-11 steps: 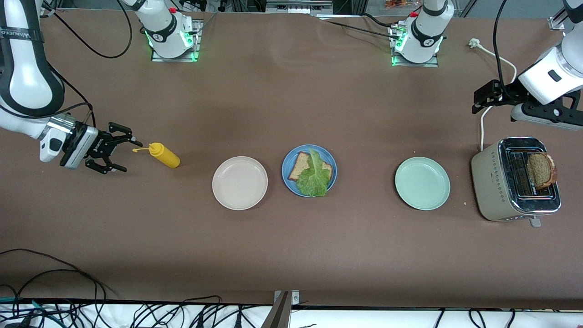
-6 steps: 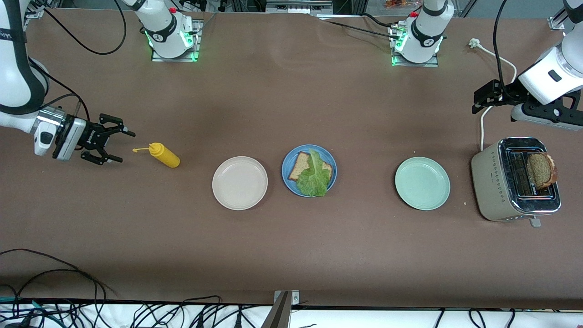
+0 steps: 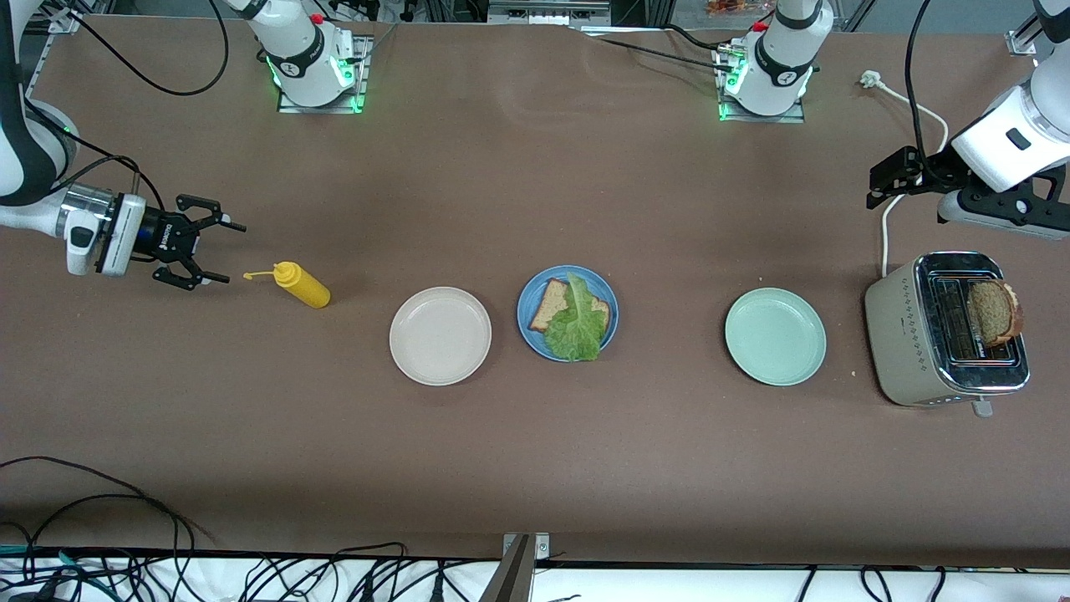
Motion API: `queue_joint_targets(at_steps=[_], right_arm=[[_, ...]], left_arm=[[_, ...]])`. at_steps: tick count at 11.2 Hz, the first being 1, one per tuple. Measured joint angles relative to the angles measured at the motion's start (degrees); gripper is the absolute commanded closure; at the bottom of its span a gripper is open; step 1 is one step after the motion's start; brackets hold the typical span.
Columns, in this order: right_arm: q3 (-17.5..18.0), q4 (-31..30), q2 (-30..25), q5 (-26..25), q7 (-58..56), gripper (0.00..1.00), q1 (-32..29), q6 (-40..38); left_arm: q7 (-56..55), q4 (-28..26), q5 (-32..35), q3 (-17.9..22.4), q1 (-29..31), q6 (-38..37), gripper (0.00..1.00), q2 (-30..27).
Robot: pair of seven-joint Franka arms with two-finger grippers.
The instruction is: Make sandwich in blue plate with both arms
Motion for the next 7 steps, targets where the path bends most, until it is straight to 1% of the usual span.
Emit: queue_joint_targets(at_steps=[3,5,7], right_arm=[[-0.04,-0.08,4.2,2.76,-7.61,0.0,-1.98,-1.2],[-0.03,-0.07,6.44,5.5,-11.47,0.0,-2.18,-1.71],[-0.02,-0.06,8.88,8.4,-14.98,0.0,-2.4,-4.3]], left_arm=[[0.0,0.0,0.0,0.0,0.0,0.0,0.0,0.0],[0.0,0.0,0.0,0.0,0.0,0.0,0.0,0.01],[0.0,0.0,0.0,0.0,0.0,0.0,0.0,0.02]])
